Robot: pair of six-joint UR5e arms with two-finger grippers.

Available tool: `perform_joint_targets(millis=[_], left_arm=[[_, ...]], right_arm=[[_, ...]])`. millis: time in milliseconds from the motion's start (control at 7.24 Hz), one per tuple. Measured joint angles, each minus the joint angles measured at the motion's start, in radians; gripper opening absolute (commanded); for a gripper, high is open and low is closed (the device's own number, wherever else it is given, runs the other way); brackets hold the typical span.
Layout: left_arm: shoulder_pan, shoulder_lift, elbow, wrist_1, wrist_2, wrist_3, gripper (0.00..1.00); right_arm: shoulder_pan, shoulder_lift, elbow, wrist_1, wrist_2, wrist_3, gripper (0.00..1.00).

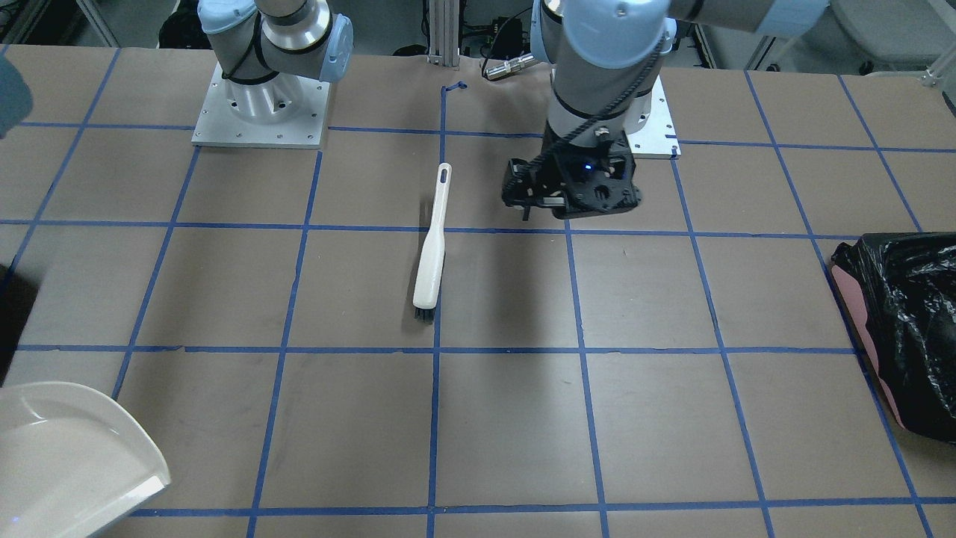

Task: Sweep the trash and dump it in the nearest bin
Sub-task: 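Return the dustpan to the table center while the left gripper sets down the brush, then withdraw the open left gripper away from the brush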

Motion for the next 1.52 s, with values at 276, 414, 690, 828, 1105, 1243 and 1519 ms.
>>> perform_joint_targets(millis=[276, 414, 690, 828, 1105, 1243, 1519], left_arm=[[0.126, 0.015, -0.012, 0.026, 0.001, 0.191, 1.00], [0.156, 0.026, -0.025, 0.026, -0.002, 0.244, 1.00], [0.178, 0.027, -0.033, 0.038, 0.000, 0.267, 1.00], [0.185, 0.030, -0.033, 0.047, 0.001, 0.271, 1.00], [0.193, 0.040, -0.032, 0.069, 0.001, 0.292, 1.00], [0.196, 0.043, -0.031, 0.077, -0.002, 0.329, 1.00], [0.203, 0.051, -0.032, 0.092, -0.006, 0.388, 1.00]], right_arm=[[0.131, 0.043, 0.003, 0.073, 0.130, 0.328, 0.00], [0.199, 0.065, 0.004, 0.086, 0.177, 0.483, 0.00], [0.304, 0.085, 0.009, 0.095, 0.269, 0.746, 0.00], [0.347, 0.088, 0.020, 0.096, 0.327, 0.876, 0.00], [0.458, 0.094, 0.046, 0.096, 0.404, 1.122, 0.00], [0.507, 0.105, 0.064, 0.096, 0.419, 1.203, 0.00], [0.544, 0.116, 0.116, 0.089, 0.430, 1.259, 0.00]])
